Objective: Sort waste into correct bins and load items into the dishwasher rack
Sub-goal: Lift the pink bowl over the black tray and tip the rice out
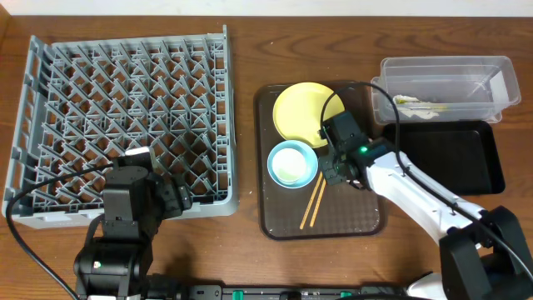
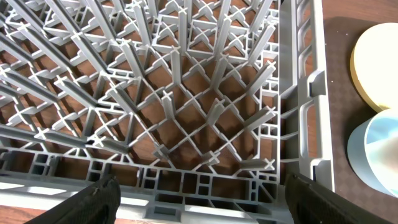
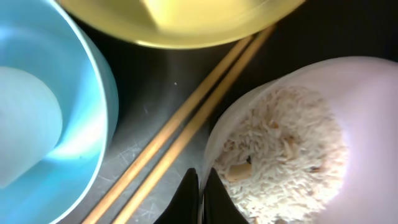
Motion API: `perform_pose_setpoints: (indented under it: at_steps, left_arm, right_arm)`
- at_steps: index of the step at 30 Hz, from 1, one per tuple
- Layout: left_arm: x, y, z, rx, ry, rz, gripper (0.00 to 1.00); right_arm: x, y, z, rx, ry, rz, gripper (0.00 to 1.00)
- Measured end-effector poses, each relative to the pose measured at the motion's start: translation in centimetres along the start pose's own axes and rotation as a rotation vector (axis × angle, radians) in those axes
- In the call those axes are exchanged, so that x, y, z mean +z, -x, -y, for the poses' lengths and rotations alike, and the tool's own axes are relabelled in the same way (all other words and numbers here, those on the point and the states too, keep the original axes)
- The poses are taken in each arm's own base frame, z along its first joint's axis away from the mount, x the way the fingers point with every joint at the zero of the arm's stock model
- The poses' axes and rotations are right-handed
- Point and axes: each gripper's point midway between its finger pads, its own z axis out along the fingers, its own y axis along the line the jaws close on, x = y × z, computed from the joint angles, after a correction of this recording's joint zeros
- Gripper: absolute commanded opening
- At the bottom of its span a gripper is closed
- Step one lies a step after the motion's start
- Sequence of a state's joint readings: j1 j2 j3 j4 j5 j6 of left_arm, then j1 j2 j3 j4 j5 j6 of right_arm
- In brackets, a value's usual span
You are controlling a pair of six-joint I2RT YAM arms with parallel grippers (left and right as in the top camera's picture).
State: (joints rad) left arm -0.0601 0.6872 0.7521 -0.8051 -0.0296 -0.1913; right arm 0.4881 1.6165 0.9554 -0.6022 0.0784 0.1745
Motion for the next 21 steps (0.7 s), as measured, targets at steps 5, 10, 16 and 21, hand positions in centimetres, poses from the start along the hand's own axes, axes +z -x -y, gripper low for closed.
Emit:
perform_pose_setpoints:
  at_steps: [5,10,16,21]
  left_arm:
    - [0.0,0.0,0.0,0.0,0.0,0.0,0.86]
    - [0.0,0.0,0.0,0.0,0.0,0.0,0.86]
    - [0.0,0.0,0.0,0.0,0.0,0.0,0.86]
    - [0.0,0.0,0.0,0.0,0.0,0.0,0.86]
  right_arm:
    - [-3.0,2.4,-0.1,0.059,0.048,0.097,0.01]
    - [-7.4,4.7,2.0,0.179,0.127,0.229,0.01]
    - [-8.8,4.6,7.0,0.379,0.211,0.242,0.01]
    - [-9.0,4.2,9.8,0.494,0.341,0.242,0.01]
